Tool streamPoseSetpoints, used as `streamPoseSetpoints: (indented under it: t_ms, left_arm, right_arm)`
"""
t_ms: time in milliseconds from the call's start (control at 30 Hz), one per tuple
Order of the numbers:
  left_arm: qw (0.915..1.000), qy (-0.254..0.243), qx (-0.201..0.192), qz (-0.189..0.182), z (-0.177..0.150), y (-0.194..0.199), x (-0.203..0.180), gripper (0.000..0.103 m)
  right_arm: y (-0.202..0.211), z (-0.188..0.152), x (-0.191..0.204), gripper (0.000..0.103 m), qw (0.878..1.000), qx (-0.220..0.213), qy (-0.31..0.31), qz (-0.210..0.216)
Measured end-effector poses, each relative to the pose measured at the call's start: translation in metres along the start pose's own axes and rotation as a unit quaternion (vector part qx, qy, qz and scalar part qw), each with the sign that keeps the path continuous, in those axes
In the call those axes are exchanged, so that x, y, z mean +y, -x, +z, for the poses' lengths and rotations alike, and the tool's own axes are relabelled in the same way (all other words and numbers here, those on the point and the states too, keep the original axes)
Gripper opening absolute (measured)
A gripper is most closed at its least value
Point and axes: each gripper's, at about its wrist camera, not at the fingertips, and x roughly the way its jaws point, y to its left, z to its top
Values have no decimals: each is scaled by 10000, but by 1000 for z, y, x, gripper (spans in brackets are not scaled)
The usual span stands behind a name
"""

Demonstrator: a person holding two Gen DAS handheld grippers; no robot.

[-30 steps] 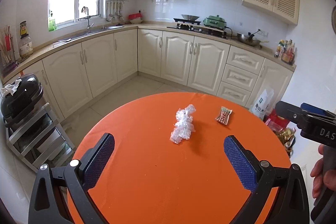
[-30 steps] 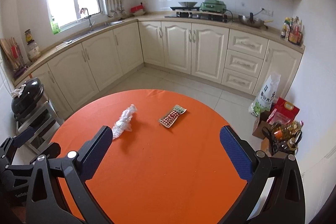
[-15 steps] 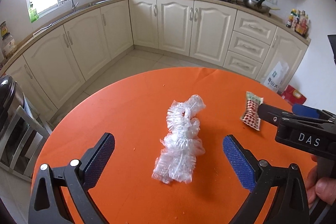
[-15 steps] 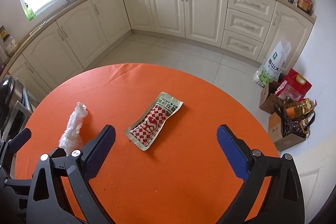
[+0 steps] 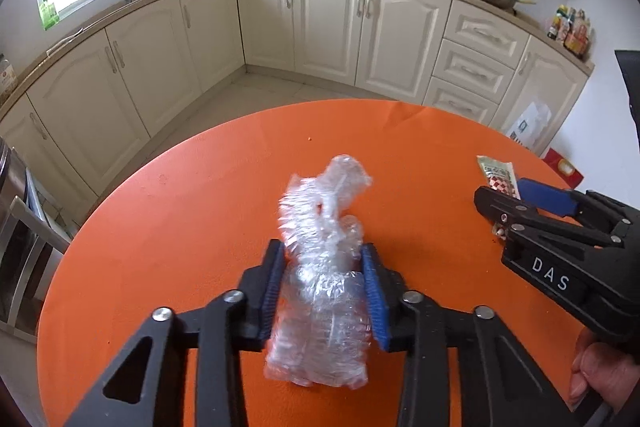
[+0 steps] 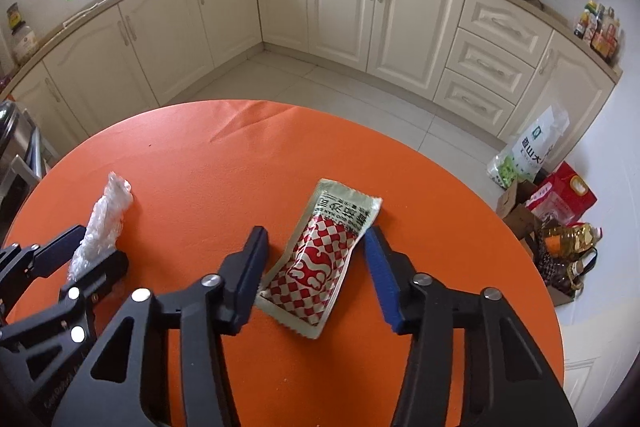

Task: Collect trash
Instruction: 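Grasp the clear plastic wrap with the left tool while the right tool grasps the red-patterned packet, then carry the plastic wrap and red-patterned packet over the blue bucket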

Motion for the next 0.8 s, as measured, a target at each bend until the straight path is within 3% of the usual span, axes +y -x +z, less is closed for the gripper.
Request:
streamPoseSetpoints:
  t_ms: [67,200,467,800]
  left_arm:
    - [9999,45,34,-125,5,-2,5,23]
    - [9997,26,-84,-213,-6,13,10,21]
    - [9985,127,-257,-465,-36,59,16,21]
    - [9957,11,-642,-674,-75,116,-16,21]
  right_arm:
    - [3,-3,0,26,9999,17,2,125]
    - [15,-19,-9,20,9967,59,-176,796]
    - [63,-63,-22,19,9929,7,-346,1137]
    - [155,-102,-40,19,9884,-551,-439,1342]
